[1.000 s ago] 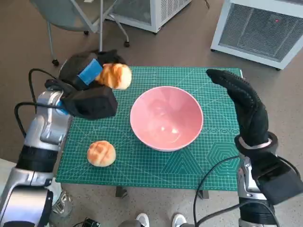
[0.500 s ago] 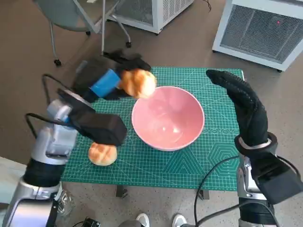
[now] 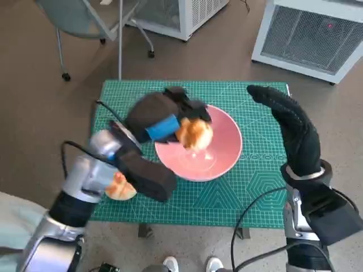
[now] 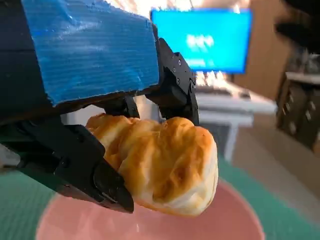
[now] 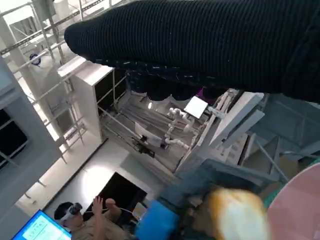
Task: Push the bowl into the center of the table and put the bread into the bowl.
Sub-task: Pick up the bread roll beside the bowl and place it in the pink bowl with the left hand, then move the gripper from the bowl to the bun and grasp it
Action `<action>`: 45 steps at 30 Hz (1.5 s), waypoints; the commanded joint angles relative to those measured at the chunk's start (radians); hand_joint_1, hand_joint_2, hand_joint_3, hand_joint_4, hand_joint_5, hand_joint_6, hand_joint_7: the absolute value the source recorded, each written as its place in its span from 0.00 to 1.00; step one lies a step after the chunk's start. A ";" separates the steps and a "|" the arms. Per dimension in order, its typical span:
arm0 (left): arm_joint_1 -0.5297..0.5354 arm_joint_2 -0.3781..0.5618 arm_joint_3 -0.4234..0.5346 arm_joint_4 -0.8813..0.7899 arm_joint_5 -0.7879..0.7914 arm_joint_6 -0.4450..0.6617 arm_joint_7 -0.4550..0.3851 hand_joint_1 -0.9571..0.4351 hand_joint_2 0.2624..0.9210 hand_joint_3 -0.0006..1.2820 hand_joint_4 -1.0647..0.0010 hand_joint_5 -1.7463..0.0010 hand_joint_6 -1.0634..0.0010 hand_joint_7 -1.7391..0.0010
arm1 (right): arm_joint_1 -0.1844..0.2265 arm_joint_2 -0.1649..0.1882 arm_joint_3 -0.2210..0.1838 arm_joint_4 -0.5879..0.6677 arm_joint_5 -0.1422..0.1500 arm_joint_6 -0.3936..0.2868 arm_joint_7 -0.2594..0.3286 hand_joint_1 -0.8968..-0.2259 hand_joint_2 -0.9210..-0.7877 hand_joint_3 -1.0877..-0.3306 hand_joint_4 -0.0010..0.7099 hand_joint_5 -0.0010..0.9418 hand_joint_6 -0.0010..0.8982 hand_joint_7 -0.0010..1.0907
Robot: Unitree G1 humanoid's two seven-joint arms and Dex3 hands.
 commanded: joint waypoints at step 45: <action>0.202 0.250 0.300 -0.343 -0.420 0.160 -0.476 0.41 0.67 0.00 1.00 1.00 0.82 1.00 | 0.030 -0.004 0.006 0.006 0.019 0.017 0.020 0.35 0.00 0.37 0.09 0.00 0.00 0.32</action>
